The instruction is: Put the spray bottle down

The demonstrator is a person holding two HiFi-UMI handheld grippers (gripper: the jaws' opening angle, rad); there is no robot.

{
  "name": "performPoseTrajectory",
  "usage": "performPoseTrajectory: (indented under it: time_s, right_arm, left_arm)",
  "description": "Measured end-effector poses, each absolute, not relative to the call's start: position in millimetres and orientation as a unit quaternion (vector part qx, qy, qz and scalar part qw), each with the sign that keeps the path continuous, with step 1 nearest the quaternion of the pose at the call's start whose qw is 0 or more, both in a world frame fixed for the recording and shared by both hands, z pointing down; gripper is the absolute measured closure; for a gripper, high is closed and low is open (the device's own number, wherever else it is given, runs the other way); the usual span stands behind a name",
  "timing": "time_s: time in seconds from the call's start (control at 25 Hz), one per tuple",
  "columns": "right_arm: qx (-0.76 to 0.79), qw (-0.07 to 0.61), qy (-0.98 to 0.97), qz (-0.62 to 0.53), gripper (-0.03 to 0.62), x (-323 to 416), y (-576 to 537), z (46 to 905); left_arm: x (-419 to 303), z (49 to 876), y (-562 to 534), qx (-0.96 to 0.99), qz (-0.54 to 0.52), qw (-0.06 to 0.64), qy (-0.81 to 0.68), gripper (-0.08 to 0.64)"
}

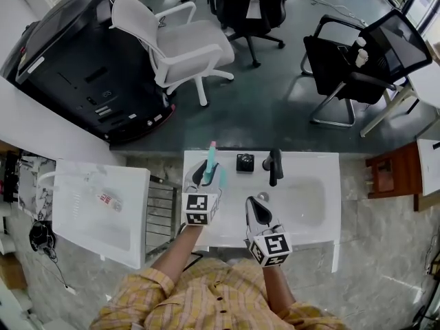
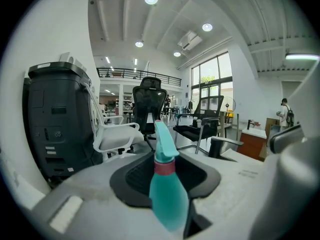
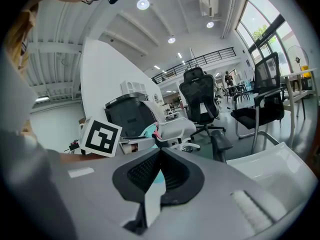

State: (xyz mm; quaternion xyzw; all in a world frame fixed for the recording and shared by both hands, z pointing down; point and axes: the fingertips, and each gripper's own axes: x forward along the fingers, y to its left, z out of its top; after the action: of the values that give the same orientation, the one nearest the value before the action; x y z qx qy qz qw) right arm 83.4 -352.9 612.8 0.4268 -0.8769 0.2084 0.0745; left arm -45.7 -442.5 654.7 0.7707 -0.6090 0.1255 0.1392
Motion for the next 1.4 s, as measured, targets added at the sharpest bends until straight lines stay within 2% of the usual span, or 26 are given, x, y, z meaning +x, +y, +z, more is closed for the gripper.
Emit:
performPoseTrajectory:
  time_s: [0.4, 1.0, 1.4]
  right_arm:
    - [0.434, 0.079, -0.873, 0.208, 0.592, 95, -359, 619]
    - [0.449, 0.086, -0.867, 0.199, 0.592, 104, -365, 619]
    - [0.448, 0.082, -0.869, 0.193, 0.592, 98, -358, 612]
  left_arm:
    - [-46, 677, -464, 0.769, 0.138, 0.138, -0.609, 0.420]
    - [-45, 692, -480, 0.775, 0.160, 0.097, -0.604, 0.417]
    - [-43, 689, -473, 0.779, 0.154, 0.109, -0.598, 0.370]
